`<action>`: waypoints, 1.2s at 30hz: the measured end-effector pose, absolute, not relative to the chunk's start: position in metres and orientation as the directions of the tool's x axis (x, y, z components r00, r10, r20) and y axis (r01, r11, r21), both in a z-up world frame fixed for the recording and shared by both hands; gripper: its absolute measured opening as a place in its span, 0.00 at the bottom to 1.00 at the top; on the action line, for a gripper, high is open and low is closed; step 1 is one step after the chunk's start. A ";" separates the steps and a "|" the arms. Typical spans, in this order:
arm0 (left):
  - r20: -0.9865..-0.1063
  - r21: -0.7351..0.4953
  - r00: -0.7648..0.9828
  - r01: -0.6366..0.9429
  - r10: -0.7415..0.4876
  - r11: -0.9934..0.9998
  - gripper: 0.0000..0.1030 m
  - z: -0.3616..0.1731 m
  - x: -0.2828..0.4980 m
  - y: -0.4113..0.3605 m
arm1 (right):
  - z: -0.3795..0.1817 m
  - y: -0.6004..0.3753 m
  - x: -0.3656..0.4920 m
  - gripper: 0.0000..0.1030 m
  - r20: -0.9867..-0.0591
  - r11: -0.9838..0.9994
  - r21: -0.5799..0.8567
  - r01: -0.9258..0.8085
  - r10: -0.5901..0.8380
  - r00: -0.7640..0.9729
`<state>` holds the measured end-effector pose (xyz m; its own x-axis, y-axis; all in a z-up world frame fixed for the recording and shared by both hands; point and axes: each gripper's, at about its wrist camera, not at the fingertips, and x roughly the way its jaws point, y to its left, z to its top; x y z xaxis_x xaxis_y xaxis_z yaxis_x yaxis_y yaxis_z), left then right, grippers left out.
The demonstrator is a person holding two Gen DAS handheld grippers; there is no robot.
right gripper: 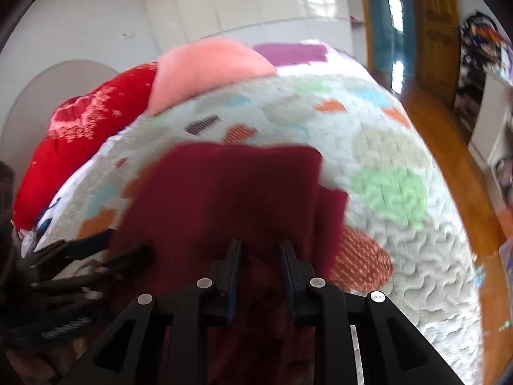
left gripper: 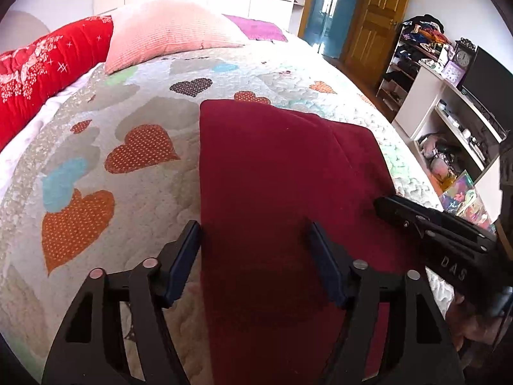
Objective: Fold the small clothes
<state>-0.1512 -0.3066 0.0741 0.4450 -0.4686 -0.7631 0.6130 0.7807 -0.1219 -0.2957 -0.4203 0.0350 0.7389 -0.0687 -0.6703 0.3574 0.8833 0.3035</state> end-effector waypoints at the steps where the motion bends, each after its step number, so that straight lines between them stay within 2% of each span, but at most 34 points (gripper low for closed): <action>1: -0.761 -0.118 0.449 0.615 -0.469 0.780 0.70 0.072 -0.152 -0.308 | 0.029 -0.426 -0.298 0.20 -0.659 0.868 0.342 0.361 -0.053 0.751; 3: -0.762 -0.112 0.452 0.612 -0.463 0.783 0.71 0.071 -0.151 -0.310 | 0.023 -0.433 -0.299 0.20 -0.647 0.855 0.375 0.358 -0.035 0.762; 6: -0.765 -0.116 0.452 0.604 -0.459 0.788 0.72 0.071 -0.151 -0.310 | 0.026 -0.429 -0.299 0.21 -0.653 0.869 0.348 0.352 -0.045 0.756; 12: -0.761 -0.100 0.469 0.597 -0.447 0.796 0.72 0.074 -0.156 -0.305 | 0.049 -0.416 -0.320 0.24 -0.629 0.871 0.367 0.326 -0.027 0.777; 16: -0.757 -0.086 0.484 0.592 -0.439 0.801 0.71 0.075 -0.160 -0.305 | 0.058 -0.395 -0.338 0.24 -0.621 0.906 0.297 0.301 -0.056 0.782; 18: -0.754 -0.076 0.493 0.591 -0.434 0.803 0.71 0.076 -0.164 -0.305 | 0.046 -0.390 -0.337 0.24 -0.661 0.914 0.247 0.322 -0.084 0.746; 19: -0.754 -0.070 0.495 0.592 -0.431 0.803 0.71 0.076 -0.166 -0.305 | 0.035 -0.392 -0.334 0.25 -0.689 0.907 0.246 0.341 -0.084 0.720; 22: -0.742 -0.032 0.525 0.593 -0.417 0.805 0.71 0.081 -0.174 -0.303 | 0.025 -0.400 -0.338 0.26 -0.669 0.880 0.321 0.350 -0.051 0.741; 25: -0.732 -0.005 0.548 0.590 -0.405 0.808 0.71 0.087 -0.181 -0.299 | 0.035 -0.397 -0.344 0.26 -0.666 0.886 0.313 0.343 -0.053 0.744; 30: -0.700 0.017 0.590 0.575 -0.401 0.818 0.71 0.098 -0.192 -0.289 | 0.069 -0.382 -0.367 0.33 -0.595 0.911 0.272 0.309 -0.093 0.798; 32: -0.681 0.005 0.607 0.564 -0.410 0.826 0.71 0.106 -0.196 -0.281 | 0.084 -0.375 -0.375 0.47 -0.552 0.919 0.251 0.305 -0.123 0.825; 36: -0.647 -0.002 0.638 0.546 -0.417 0.838 0.71 0.121 -0.201 -0.270 | 0.101 -0.365 -0.380 0.48 -0.506 0.929 0.201 0.311 -0.173 0.845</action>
